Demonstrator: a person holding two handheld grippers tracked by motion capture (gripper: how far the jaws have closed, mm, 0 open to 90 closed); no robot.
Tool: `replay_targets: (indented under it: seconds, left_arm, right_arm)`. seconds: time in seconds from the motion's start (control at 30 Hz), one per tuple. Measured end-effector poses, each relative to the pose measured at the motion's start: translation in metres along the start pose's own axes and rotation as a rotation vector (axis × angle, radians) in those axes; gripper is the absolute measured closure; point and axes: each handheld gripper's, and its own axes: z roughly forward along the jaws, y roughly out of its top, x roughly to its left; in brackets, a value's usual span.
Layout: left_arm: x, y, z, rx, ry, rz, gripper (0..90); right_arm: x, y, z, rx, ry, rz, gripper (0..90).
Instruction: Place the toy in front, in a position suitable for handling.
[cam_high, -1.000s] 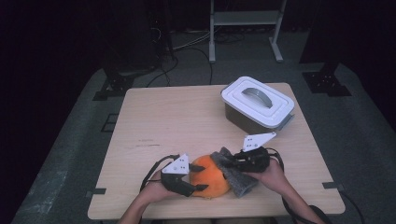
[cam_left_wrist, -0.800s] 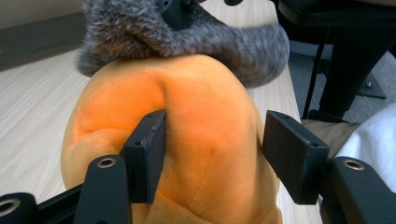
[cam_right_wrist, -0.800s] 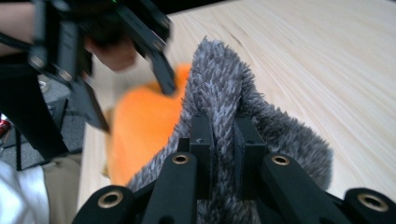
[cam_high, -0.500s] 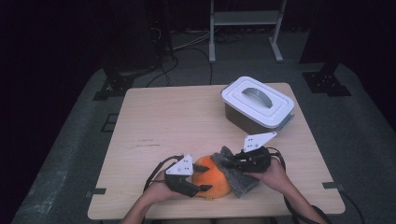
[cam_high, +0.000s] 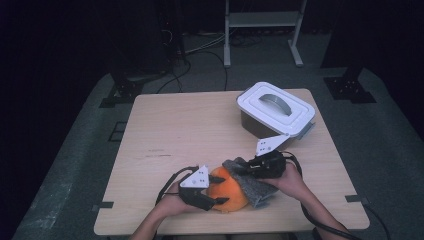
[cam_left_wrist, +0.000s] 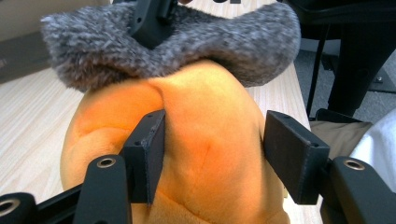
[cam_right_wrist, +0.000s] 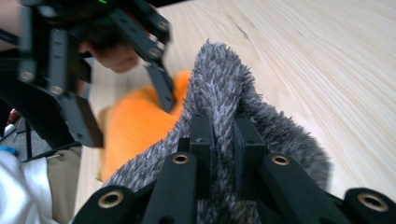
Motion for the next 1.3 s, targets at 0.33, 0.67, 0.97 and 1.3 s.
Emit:
replay_targets:
  seconds: [0.33,0.67,0.97,1.3]
  left_arm:
    - [0.0,0.004,0.002,-0.012,0.035,0.008,36.8]
    - [0.006,0.006,-0.016,-0.065,0.08,-0.015,35.6]
    - [0.002,0.008,-0.003,-0.035,0.058,0.008,41.6]
    - [-0.001,0.007,-0.002,-0.006,0.058,0.022,39.9]
  right_arm:
    - [0.011,0.012,0.008,0.007,0.023,-0.043,80.1]
    - [0.003,-0.007,-0.001,-0.027,0.017,0.017,80.3]
    - [0.009,0.015,-0.002,-0.012,-0.008,-0.039,80.3]
    - [-0.007,0.013,0.008,0.026,-0.042,-0.011,80.5]
